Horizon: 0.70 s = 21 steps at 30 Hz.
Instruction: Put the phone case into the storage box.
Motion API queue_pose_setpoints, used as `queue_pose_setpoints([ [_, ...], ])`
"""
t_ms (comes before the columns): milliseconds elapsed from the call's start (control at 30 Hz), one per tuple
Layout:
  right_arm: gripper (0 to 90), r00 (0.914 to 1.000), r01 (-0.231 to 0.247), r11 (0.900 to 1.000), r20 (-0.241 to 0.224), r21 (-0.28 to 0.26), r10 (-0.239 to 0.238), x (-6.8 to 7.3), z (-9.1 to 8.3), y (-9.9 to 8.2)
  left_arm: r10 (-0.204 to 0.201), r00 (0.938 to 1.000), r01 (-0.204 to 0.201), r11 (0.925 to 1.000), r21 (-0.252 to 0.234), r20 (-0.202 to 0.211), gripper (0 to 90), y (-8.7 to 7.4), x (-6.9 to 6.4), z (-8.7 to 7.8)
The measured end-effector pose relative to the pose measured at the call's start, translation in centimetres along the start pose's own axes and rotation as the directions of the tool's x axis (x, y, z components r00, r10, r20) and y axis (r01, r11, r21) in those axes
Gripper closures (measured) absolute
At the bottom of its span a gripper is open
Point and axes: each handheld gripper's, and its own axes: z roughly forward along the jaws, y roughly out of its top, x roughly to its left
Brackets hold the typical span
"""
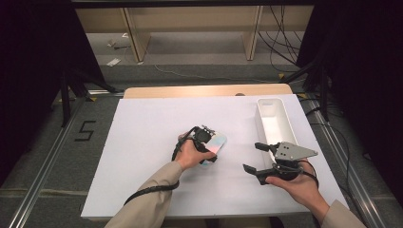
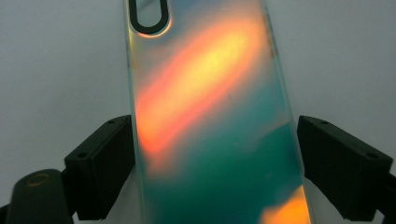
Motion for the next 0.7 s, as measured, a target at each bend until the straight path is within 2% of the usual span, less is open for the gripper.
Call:
queue_pose_setpoints([
  [700, 15.6, 1.0000, 0.002, 1.0000, -0.005, 0.002, -0.002, 0.12, 0.04, 0.01, -0.024, 0.9996, 0.023, 0.9995, -0.019, -0.014, 16.6, -0.36, -0.29, -0.15],
])
